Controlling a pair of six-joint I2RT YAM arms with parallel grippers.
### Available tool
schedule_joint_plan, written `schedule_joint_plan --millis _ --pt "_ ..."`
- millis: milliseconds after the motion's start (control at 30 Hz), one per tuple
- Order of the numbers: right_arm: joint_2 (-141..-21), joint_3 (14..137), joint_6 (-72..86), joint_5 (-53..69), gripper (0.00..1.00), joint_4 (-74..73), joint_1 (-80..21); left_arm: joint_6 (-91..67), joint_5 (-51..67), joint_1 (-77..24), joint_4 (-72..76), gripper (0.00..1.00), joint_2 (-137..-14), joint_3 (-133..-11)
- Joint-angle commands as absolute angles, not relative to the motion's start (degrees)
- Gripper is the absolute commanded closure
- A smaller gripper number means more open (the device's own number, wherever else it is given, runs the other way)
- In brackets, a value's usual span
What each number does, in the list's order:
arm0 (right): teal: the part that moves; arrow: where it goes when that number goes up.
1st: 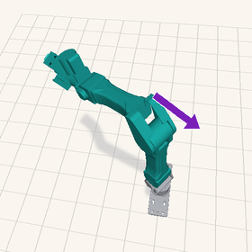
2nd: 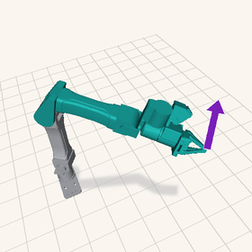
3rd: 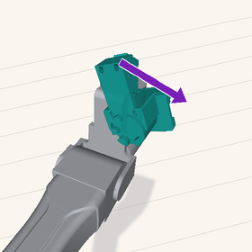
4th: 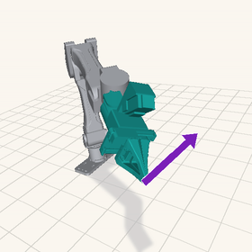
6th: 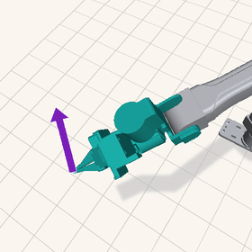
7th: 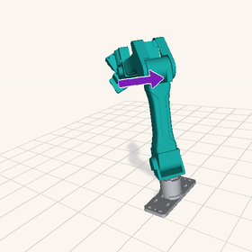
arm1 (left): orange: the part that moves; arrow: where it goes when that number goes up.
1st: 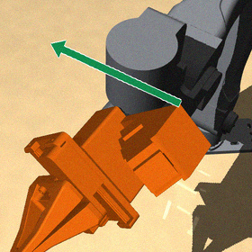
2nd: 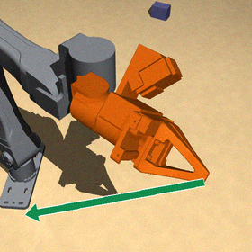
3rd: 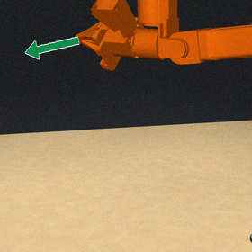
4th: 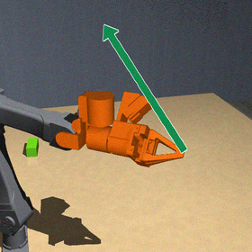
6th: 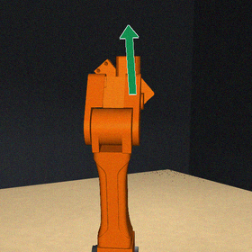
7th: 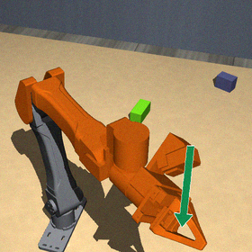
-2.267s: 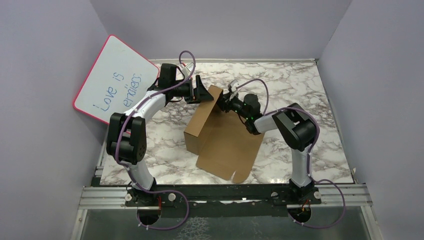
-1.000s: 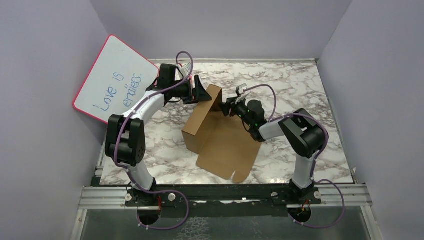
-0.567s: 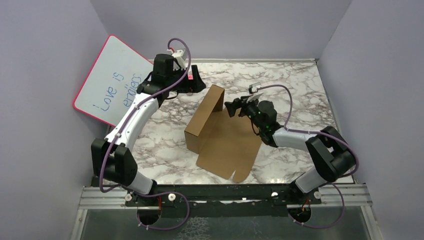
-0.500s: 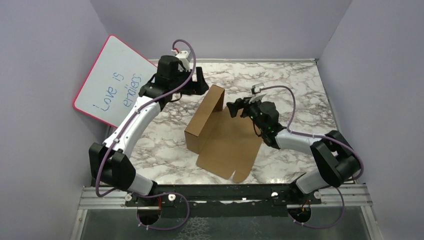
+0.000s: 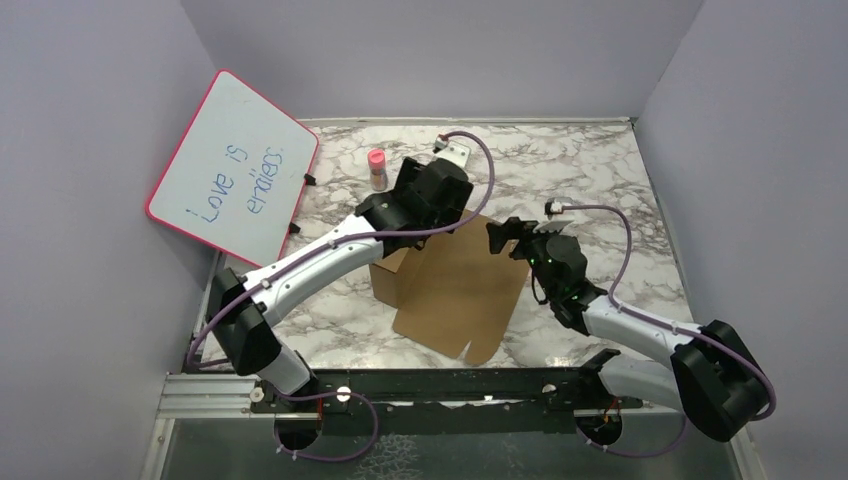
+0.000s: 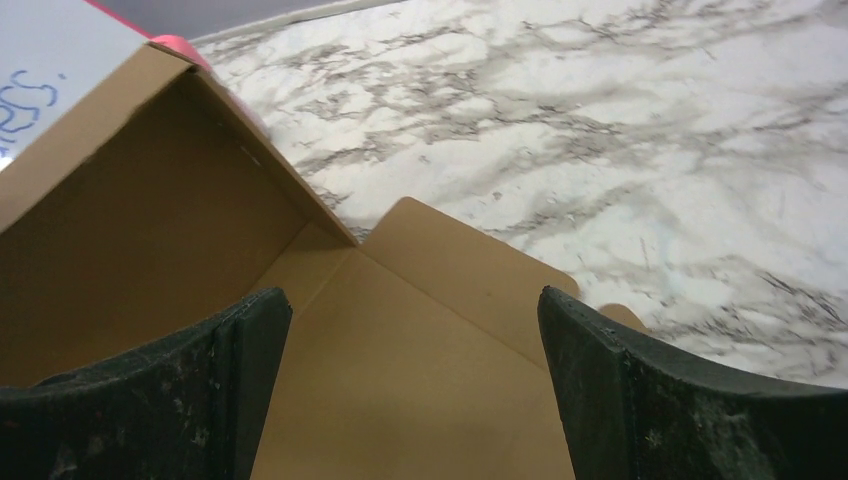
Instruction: Fold the paper box
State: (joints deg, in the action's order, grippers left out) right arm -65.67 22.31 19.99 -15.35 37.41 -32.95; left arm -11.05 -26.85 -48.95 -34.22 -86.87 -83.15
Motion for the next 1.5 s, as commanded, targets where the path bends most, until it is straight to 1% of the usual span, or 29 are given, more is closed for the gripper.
schedule_joint_plan --millis 0,100,167,233,333,500,533,600,800,833,900,967,1100,1133,1200,1267,1400,1467 --pt "-62.6 19.3 21.8 -23.3 0.00 38.6 -33.1 -6.1 -47.6 -54.7 -38.8 0.14 -92.1 -87.6" --pt "-61.1 17.7 21.5 -25.0 0.00 40.2 -33.2 -5.1 -53.9 -57.2 -41.9 0.15 -96.7 -90.1" --pt "-60.6 17.0 21.4 -25.8 0.00 40.9 -33.2 -5.7 -56.3 -57.6 -44.2 0.17 -99.6 -91.8" --pt "-60.4 16.6 21.4 -26.3 0.00 41.1 -33.2 -5.9 -57.6 -57.6 -44.8 0.21 -101.3 -92.5" --pt "-60.2 16.4 21.4 -26.4 0.00 41.4 -33.2 -5.6 -59.7 -57.6 -44.8 0.29 -102.9 -93.0" --pt "-59.1 16.1 21.2 -27.0 0.00 41.5 -33.2 -4.4 -61.9 -57.6 -44.8 0.32 -105.9 -93.1" --pt "-58.9 15.9 21.0 -27.1 0.00 41.5 -33.1 -4.4 -62.4 -57.6 -44.8 0.34 -106.2 -93.0" --pt "-58.2 15.6 21.2 -27.0 0.00 41.6 -33.1 -4.5 -63.0 -57.5 -44.7 0.41 -106.7 -92.9" --pt "-55.9 15.7 20.9 -27.1 0.00 40.7 -33.2 -4.2 -63.0 -56.3 -44.6 0.52 -106.4 -93.3" --pt "-55.2 15.6 20.6 -27.3 0.00 40.5 -33.1 -4.2 -62.9 -56.1 -44.7 0.56 -105.9 -93.1" --pt "-53.7 15.7 20.0 -27.2 0.00 40.1 -33.1 -4.6 -62.1 -55.5 -44.6 0.64 -104.7 -92.4" --pt "-52.3 15.8 19.6 -26.7 0.00 39.6 -33.1 -5.1 -60.4 -54.6 -44.6 0.68 -103.7 -91.8" --pt "-50.5 16.8 18.8 -26.0 0.01 38.1 -33.2 -5.6 -58.0 -53.2 -44.7 0.79 -101.7 -90.6" --pt "-50.0 17.3 18.5 -25.9 0.01 37.3 -33.1 -5.9 -57.4 -52.7 -44.7 0.81 -101.0 -90.2" --pt "-48.9 18.8 17.8 -25.3 0.01 34.8 -33.1 -6.5 -56.0 -51.6 -44.7 0.84 -99.5 -89.2" --pt "-47.5 20.6 16.7 -24.3 0.01 31.8 -33.2 -7.3 -53.5 -49.9 -44.7 0.90 -97.7 -88.0" --pt "-43.6 26.1 13.9 -21.8 0.01 23.1 -33.1 -9.6 -44.9 -44.0 -43.8 0.95 -93.3 -85.0" --pt "-41.8 30.0 12.2 -20.5 0.01 18.0 -33.2 -10.9 -40.0 -41.2 -42.1 0.96 -91.1 -82.7"
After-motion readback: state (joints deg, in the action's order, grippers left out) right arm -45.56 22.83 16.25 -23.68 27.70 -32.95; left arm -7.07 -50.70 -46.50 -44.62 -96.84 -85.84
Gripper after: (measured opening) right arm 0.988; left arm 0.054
